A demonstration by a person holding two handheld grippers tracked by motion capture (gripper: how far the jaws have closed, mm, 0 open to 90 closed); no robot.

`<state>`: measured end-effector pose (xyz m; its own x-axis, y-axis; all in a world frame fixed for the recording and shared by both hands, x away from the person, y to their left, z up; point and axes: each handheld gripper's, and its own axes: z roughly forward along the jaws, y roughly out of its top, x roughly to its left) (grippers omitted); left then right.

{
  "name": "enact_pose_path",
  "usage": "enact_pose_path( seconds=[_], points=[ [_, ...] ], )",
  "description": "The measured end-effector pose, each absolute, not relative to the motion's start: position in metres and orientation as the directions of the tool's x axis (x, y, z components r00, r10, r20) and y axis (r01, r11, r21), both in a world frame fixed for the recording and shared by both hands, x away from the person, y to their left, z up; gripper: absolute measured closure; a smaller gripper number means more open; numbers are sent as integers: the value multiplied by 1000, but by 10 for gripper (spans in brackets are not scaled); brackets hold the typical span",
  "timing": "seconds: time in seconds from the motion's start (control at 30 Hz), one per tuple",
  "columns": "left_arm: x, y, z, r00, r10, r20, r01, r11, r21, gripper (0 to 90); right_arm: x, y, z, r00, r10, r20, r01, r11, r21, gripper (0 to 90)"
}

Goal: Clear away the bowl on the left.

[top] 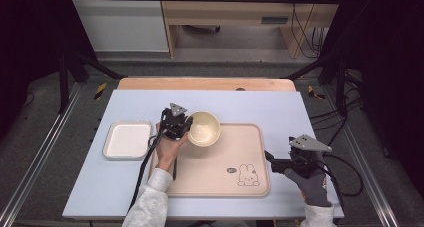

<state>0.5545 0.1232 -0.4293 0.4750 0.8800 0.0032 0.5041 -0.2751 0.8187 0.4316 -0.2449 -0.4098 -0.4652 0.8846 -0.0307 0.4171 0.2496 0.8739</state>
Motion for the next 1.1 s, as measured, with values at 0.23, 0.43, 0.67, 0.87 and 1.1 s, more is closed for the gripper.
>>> enact_pose_path(
  seconds=[0.23,0.43,0.67,0.87,1.1],
  points=[
    [558,123,-435,478,878,-4,512,-275,814,815,432,-244,-410,-467,883,-33,417,254,873,35],
    [564,127,-440,471,882,-4,535,-282,796,825,432,-244,-411,-468,883,-29,418,251,873,35],
    [566,128,-443,465,885,14,546,-299,783,822,432,-244,-411,-469,883,-36,417,257,872,35],
    [568,132,-447,455,890,21,571,-310,761,804,432,-244,-411,-469,883,-33,417,254,872,34],
    [571,133,-449,453,891,24,585,-317,746,795,432,-243,-411,-469,883,-30,418,252,873,33]
  ],
)
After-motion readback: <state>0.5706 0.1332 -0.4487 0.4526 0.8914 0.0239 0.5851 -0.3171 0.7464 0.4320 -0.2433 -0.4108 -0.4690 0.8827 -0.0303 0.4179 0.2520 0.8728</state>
